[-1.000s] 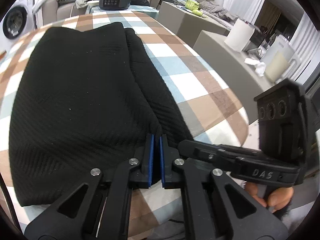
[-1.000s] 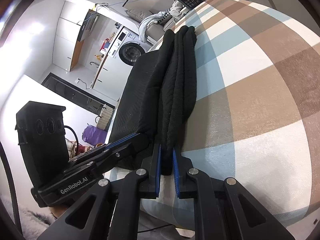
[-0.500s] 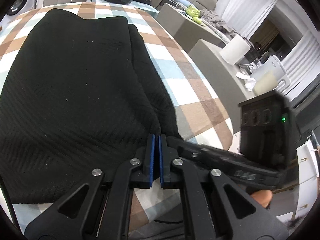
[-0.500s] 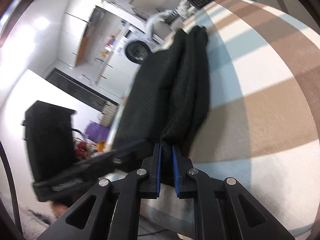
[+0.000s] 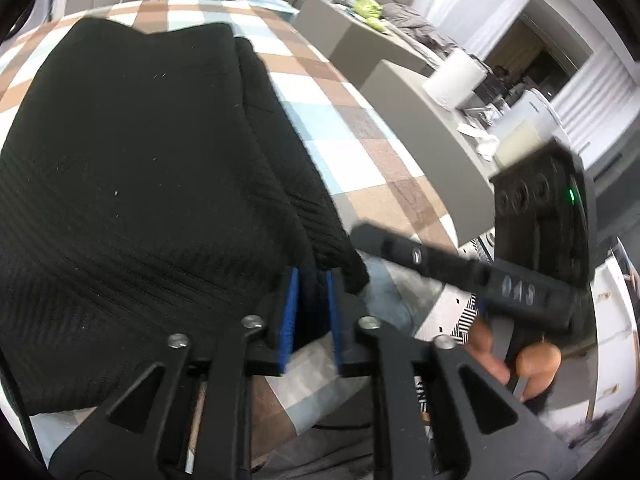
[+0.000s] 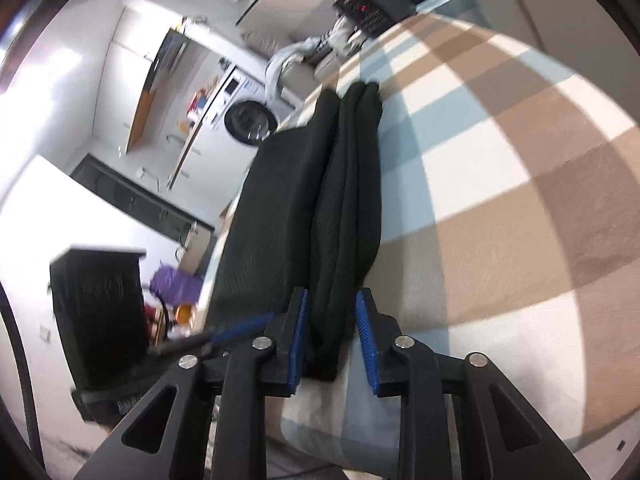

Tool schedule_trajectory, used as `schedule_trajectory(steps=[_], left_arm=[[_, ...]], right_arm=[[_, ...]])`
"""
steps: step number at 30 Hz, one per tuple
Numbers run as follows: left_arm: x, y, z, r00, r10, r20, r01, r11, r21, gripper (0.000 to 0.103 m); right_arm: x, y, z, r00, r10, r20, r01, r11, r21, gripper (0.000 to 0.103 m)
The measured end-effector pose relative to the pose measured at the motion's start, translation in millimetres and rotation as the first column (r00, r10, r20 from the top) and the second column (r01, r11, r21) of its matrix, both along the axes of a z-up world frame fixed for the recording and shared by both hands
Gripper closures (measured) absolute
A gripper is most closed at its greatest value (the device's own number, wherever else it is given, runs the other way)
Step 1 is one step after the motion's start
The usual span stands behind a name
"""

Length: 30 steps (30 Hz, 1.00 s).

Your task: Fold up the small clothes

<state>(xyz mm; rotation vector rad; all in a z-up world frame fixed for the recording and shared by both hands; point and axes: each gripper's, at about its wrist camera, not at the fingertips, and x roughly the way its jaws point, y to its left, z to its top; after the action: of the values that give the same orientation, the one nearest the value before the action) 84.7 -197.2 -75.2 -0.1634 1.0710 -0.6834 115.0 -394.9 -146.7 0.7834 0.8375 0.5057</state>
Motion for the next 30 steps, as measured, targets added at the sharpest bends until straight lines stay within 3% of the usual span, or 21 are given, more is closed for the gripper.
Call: schedule_trajectory(steps=[4,9,12,14,17,19,21,24,28,30], left_arm=[[-6.5,11.9,10.3,0.997,0.035,0.063,-0.035,0.999,-0.007,0.055],[-4.7,49.0,18.9,0.982,0.146,0.121,-0.147,0.989,0.002,0.052],[-0.4,81.4,19.5,0.96,0.236,0.15,-0.24,0.971,0.003,0.043],[6.5,101.1,14.7,0.943,0.298,0.147,-0.303,0.953,0.013,0.043],[14.0,127.2,7.4,0.916,0.378,0.137,-0.383,0.923,0.015,0.043],[16.7,143.8,4.4,0.903,0.411,0.126,-0.415,0.91,0.008,0.043],[18.6,155.5,3.0,0.891,0.436,0.123,-0.44,0.898,-0.001,0.043],[20.6,169.5,1.1,0.877,0.462,0.134,-0.468,0.884,0.014,0.043],[21.5,180.0,-5.3,0.879,0.462,0.12,-0.468,0.883,0.026,0.043],[15.2,180.1,-6.2,0.882,0.456,0.122,-0.462,0.887,0.025,0.043]], right_arm=[[14.5,17.3,18.6,0.999,0.023,0.04,-0.021,0.998,-0.052,0.072],[27.7,43.4,22.8,0.995,0.087,0.046,-0.082,0.991,-0.106,0.071],[33.8,54.5,20.4,0.994,0.101,0.041,-0.096,0.987,-0.127,0.071],[39.5,63.1,18.1,0.992,0.117,0.036,-0.111,0.983,-0.145,0.071],[48.1,77.0,16.8,0.992,0.124,0.032,-0.113,0.966,-0.231,0.093],[47.0,75.2,25.3,0.992,0.11,0.064,-0.093,0.967,-0.236,0.097],[42.0,71.8,32.1,0.992,0.095,0.085,-0.07,0.963,-0.26,0.098],[45.3,70.4,12.6,0.996,0.092,-0.005,-0.09,0.959,-0.267,0.097],[41.4,55.8,11.4,0.996,0.078,-0.045,-0.084,0.986,-0.142,0.088],[30.2,54.2,17.4,0.996,0.09,-0.027,-0.093,0.985,-0.145,0.086]])
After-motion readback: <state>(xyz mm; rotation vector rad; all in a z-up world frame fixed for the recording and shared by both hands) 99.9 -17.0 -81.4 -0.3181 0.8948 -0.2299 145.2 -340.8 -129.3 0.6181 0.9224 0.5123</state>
